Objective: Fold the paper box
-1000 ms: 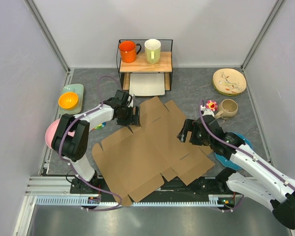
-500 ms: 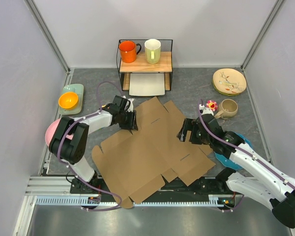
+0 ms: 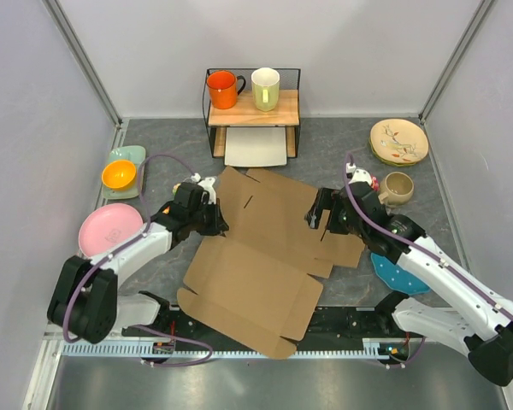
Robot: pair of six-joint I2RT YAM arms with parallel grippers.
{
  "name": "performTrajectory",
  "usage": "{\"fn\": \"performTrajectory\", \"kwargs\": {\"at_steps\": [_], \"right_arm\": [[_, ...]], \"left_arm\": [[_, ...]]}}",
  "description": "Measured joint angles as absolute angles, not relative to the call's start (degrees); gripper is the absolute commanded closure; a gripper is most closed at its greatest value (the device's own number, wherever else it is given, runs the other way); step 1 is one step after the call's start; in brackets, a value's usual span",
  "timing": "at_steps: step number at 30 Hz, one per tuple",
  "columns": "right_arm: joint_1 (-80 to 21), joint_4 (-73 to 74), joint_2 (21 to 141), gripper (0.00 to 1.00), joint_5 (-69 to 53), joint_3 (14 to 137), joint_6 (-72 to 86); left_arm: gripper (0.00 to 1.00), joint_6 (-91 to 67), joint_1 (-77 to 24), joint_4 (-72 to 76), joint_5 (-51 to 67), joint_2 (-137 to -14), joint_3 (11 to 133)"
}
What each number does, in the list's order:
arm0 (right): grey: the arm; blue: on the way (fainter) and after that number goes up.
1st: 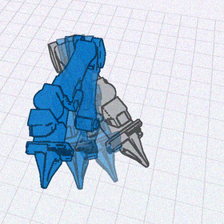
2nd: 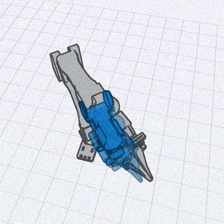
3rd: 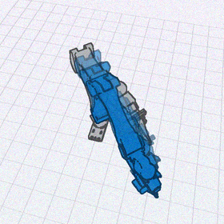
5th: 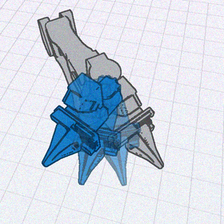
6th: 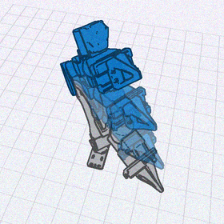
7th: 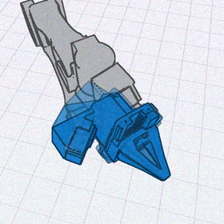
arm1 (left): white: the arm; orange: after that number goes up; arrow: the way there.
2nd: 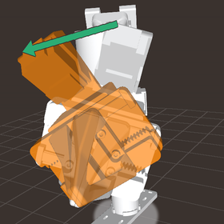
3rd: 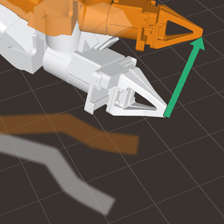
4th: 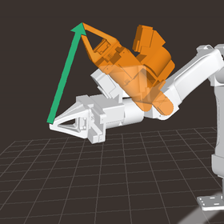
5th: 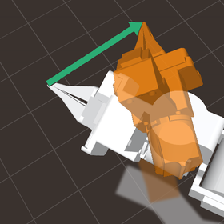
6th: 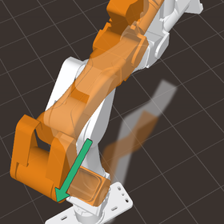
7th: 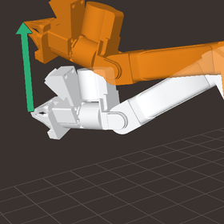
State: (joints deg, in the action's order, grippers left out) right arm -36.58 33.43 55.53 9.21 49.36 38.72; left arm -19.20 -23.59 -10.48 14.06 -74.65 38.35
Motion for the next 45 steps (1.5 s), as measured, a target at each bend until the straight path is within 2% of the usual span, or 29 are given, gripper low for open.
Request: {"fn": "performTrajectory", "kwargs": {"at_steps": [8,14,16,17,18,20,21,23,24,29,35,40,41,45], "right_arm": [[-36.58,34.15,56.10,0.02,14.02,50.54,40.16],[-36.58,37.08,55.44,0.02,18.11,48.10,45.23],[-36.58,37.82,55.11,0.02,18.15,45.41,47.13],[-36.58,38.24,55.07,0.02,17.89,44.12,48.01],[-36.58,38.46,55.00,0.03,17.52,42.74,48.71],[-36.53,38.37,54.70,0.03,16.45,41.25,49.54],[-36.51,38.13,54.35,0.03,15.88,40.75,49.78],[-36.51,37.54,53.56,0.03,14.83,40.53,49.82],[-36.51,36.86,53.23,0.03,14.44,40.53,49.76],[-36.51,35.18,53.17,0.03,12.95,40.66,48.51],[-36.51,34.20,53.32,0.03,10.52,42.39,45.58],[-36.51,33.80,52.93,0.03,8.01,43.22,43.33],[-36.51,33.85,52.77,0.03,7.35,43.24,43.00],[-36.51,33.87,52.45,0.04,4.82,43.33,41.67]], "left_arm": [[0.98,-26.70,-23.59,-10.09,10.83,-61.21,29.08],[0.98,-29.80,-24.03,-13.32,10.13,-56.01,27.14],[0.93,-30.41,-24.14,-15.38,9.89,-55.29,27.14],[0.87,-30.63,-24.36,-16.21,9.58,-55.18,27.16],[0.73,-30.94,-24.91,-17.80,9.06,-55.20,27.33],[0.54,-31.92,-25.87,-21.02,9.08,-55.70,28.14],[0.38,-32.10,-26.15,-22.39,9.08,-56.29,28.80],[0.23,-32.67,-26.46,-25.76,8.91,-58.17,31.35],[0.01,-32.97,-26.48,-27.31,8.51,-58.92,32.82],[0.00,-33.67,-26.44,-33.98,3.86,-58.63,40.62],[0.00,-32.86,-24.77,-35.07,-2.35,-57.80,47.31],[0.01,-30.52,-17.45,-34.63,-4.19,-68.82,52.27],[0.05,-30.17,-16.23,-34.54,-3.99,-70.65,52.62],[0.05,-27.40,-11.84,-32.69,-0.69,-79.68,53.67]]}}
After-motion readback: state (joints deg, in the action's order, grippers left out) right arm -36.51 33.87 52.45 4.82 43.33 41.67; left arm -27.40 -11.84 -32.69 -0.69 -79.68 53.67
